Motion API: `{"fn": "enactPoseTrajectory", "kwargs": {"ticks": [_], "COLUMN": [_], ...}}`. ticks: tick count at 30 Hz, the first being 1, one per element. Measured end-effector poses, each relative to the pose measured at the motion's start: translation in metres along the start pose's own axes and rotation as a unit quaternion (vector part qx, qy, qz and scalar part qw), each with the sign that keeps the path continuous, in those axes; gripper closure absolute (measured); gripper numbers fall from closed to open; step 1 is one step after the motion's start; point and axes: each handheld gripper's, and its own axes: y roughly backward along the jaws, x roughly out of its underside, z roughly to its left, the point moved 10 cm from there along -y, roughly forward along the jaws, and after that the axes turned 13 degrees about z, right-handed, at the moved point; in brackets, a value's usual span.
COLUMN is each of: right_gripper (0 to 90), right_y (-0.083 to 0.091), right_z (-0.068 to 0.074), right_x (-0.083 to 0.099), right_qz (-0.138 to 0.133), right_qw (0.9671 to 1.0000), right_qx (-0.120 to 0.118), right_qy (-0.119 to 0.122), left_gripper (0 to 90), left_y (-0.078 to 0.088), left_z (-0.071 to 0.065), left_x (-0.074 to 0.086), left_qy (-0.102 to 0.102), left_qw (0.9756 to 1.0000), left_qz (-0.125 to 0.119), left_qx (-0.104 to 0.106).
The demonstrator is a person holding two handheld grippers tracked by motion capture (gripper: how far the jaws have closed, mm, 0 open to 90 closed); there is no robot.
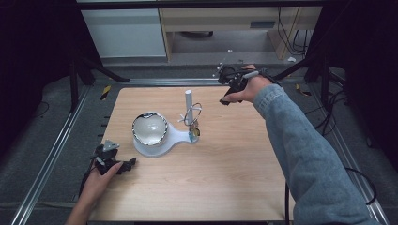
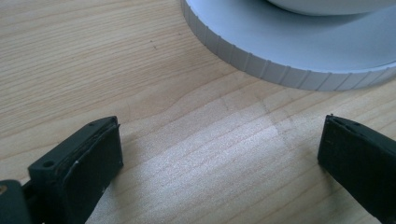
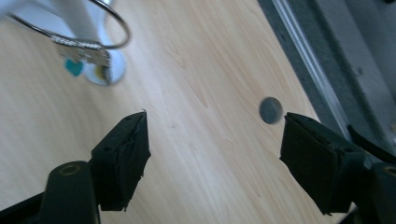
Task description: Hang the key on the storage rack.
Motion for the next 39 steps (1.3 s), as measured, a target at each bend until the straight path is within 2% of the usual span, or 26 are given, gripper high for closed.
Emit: {"fn": "enactPoseTrajectory", "kwargs": {"ticks": [1, 3, 5, 7, 11, 12, 16, 20, 22, 34, 39], "right_gripper": [15.3, 11.4, 8.9, 5.2, 5.4, 5.5, 8.1, 8.9, 9.0, 9.7, 9.9], "right_y": [-0.003, -0.006, -0.007, -0.012, -0.017, -0.019, -0.022, -0.026, -0.029, -0.043, -0.059], "right_z": [-0.004, -0.006, -0.007, -0.01, -0.011, -0.014, -0.018, -0.02, -0.02, -0.012, -0.004], "right_x": [0.003, 0.005, 0.006, 0.009, 0.013, 0.017, 0.029, 0.042, 0.054, 0.089, 0.108], "right_qz": [-0.004, -0.014, -0.022, -0.038, -0.047, -0.06, -0.08, -0.089, -0.103, -0.118, -0.12], "right_qw": [0.9999, 0.9995, 0.9992, 0.9979, 0.9972, 0.9957, 0.9924, 0.99, 0.9869, 0.9835, 0.982], "right_qx": [0.006, 0.005, 0.007, 0.009, 0.009, 0.014, 0.029, 0.039, 0.043, 0.064, 0.064], "right_qy": [-0.014, -0.028, -0.032, -0.051, -0.057, -0.069, -0.089, -0.102, -0.117, -0.121, -0.131], "left_gripper": [0.0, 0.0, 0.0, 0.0, 0.0, 0.0, 0.0, 0.0, 0.0, 0.0, 0.0], "left_y": [0.0, 0.0, 0.0, 0.0, 0.0, 0.0, 0.0, 0.0, 0.0, 0.0, 0.0], "left_z": [0.0, 0.0, 0.0, 0.0, 0.0, 0.0, 0.0, 0.0, 0.0, 0.0, 0.0], "left_x": [0.0, 0.0, 0.0, 0.0, 0.0, 0.0, 0.0, 0.0, 0.0, 0.0, 0.0], "left_qy": [0.0, 0.0, 0.0, 0.0, 0.0, 0.0, 0.0, 0.0, 0.001, 0.001, 0.001], "left_qw": [1.0, 1.0, 1.0, 1.0, 1.0, 1.0, 1.0, 1.0, 1.0, 1.0, 1.0], "left_qz": [0.0, 0.0, 0.0, 0.0, 0.0, 0.0, 0.0, -0.001, 0.0, 0.0, 0.0], "left_qx": [0.0, 0.0, 0.0, 0.0, 0.0, 0.0, 0.0, 0.0, 0.0, 0.0, 0.0]}}
